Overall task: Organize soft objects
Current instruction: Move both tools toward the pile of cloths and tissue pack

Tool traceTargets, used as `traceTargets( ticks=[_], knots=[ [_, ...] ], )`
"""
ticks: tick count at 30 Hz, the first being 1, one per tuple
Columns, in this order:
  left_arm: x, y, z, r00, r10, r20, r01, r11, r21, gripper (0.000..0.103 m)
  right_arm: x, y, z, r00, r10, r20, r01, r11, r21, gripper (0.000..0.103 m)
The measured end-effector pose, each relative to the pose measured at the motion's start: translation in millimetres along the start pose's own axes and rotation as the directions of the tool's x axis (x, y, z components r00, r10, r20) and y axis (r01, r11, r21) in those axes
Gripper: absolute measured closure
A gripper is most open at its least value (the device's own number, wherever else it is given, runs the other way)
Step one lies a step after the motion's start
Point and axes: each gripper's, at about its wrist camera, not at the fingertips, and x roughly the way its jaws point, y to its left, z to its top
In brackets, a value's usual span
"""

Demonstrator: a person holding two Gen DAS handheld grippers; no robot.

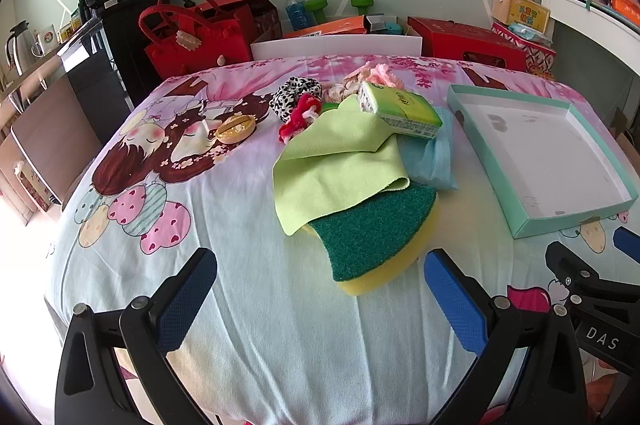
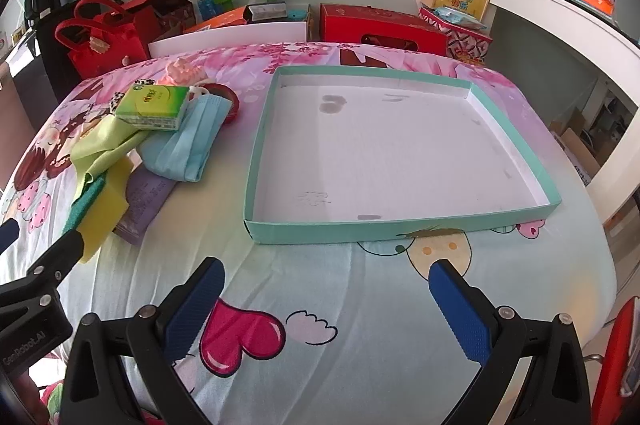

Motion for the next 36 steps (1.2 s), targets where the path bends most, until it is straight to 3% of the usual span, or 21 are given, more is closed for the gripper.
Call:
traceTargets(
  ticks=[36],
  knots=[
    [4.8,3.4,1.0,1.000,-0.004,-0.023,0.004,1.000,-0.012,0.000,5.0,1.0,-0.1,1.000,-0.002,-0.023,0.002,1.000,-0.005,0.000]
  ],
)
